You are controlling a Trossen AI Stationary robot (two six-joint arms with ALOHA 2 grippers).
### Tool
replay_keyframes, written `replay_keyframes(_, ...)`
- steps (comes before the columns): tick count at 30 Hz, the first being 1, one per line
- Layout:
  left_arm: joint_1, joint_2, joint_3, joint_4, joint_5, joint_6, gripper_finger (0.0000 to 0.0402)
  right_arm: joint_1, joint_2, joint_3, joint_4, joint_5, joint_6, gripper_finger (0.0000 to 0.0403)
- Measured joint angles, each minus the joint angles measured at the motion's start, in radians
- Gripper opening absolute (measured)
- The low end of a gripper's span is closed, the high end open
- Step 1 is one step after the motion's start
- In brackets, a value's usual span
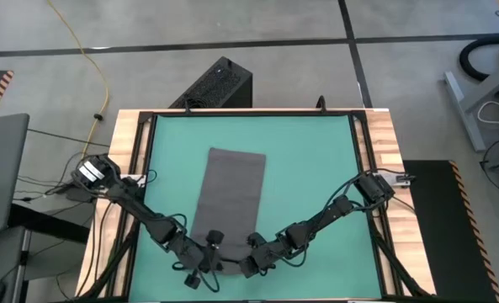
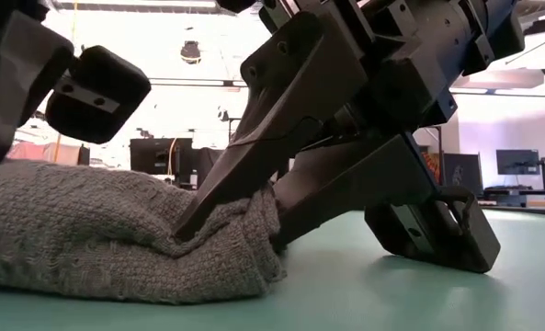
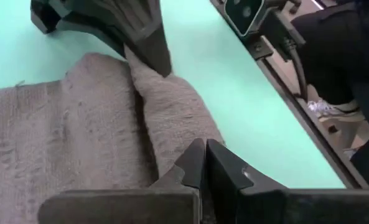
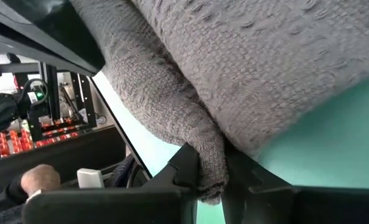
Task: Roll towel
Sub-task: Roll the gray towel
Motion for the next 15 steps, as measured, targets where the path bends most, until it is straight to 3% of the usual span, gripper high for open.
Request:
replay_keyframes(7, -0.001, 0.031, -0.001, -0.034, 0.003, -0.031, 0.0000, 0.001, 0.000, 0.000, 0.017, -0.002, 0.010, 0.0106)
replay_keyframes(15, 0.011, 0.031, -0.002, -0.090, -0.018, -0.033, 0.0000, 0.003, -0.003, 0.040, 0.014, -0.048, -0.115, 0.0171)
